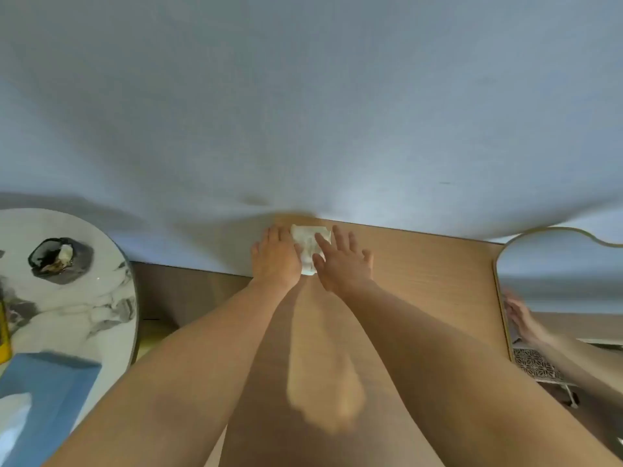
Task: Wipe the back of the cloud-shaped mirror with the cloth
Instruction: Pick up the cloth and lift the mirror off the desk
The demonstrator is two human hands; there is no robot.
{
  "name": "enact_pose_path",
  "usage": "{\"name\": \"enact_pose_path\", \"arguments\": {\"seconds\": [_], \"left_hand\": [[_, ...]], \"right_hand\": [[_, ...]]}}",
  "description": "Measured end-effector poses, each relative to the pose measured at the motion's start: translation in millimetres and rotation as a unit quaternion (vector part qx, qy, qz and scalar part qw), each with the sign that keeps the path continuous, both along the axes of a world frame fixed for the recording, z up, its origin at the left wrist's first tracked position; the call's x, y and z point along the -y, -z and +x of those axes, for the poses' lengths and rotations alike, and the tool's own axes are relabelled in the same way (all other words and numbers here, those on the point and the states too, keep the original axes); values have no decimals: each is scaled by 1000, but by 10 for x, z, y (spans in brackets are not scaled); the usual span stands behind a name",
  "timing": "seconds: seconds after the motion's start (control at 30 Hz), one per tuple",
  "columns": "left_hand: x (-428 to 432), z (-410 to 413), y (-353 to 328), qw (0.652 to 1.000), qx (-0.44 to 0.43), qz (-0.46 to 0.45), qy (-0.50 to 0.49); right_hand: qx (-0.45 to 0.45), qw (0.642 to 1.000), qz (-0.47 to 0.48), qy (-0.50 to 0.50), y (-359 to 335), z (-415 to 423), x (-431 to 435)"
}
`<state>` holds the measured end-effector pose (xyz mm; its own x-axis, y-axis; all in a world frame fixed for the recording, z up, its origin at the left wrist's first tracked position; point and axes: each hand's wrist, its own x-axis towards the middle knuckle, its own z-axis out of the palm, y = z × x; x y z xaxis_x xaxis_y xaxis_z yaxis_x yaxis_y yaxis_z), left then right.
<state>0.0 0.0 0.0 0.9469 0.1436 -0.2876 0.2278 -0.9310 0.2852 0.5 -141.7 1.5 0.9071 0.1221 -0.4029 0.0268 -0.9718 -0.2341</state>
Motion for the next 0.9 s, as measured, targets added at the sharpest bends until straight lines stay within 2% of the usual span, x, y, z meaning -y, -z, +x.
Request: {"name": "enact_pose_path", "arguments": {"seconds": [0.13, 0.27, 0.37, 0.43, 0.5, 0.6, 0.77, 0.83, 0.9], "left_hand": [[62, 111, 134, 998, -25, 18, -46], [156, 146, 161, 994, -8, -34, -101], [198, 197, 118, 971, -6, -165, -174], [248, 198, 50, 942, -12, -261, -212], [332, 164, -42, 923, -8, -307, -233], [540, 68, -275, 885, -6, -390, -254], [1017, -197, -821, 804, -48, -557, -204], [1289, -317, -1045, 764, -72, -611, -193], [1586, -442, -1231, 750, -87, -633, -171]], "right_hand": [[-17, 999, -22, -24, 161, 10, 14], [-32, 999, 12, -26, 213, 50, 46], [-68, 988, 127, 59, 156, 104, 67], [-92, 947, 257, 168, 64, 152, 106], [-107, 881, 372, 271, -52, 149, 185], [-97, 811, 456, 354, -260, 37, 438], [-144, 681, 606, 385, -703, -260, 1071], [-149, 644, 656, 364, -940, -434, 1398], [-130, 626, 682, 354, -1206, -631, 1721]]}}
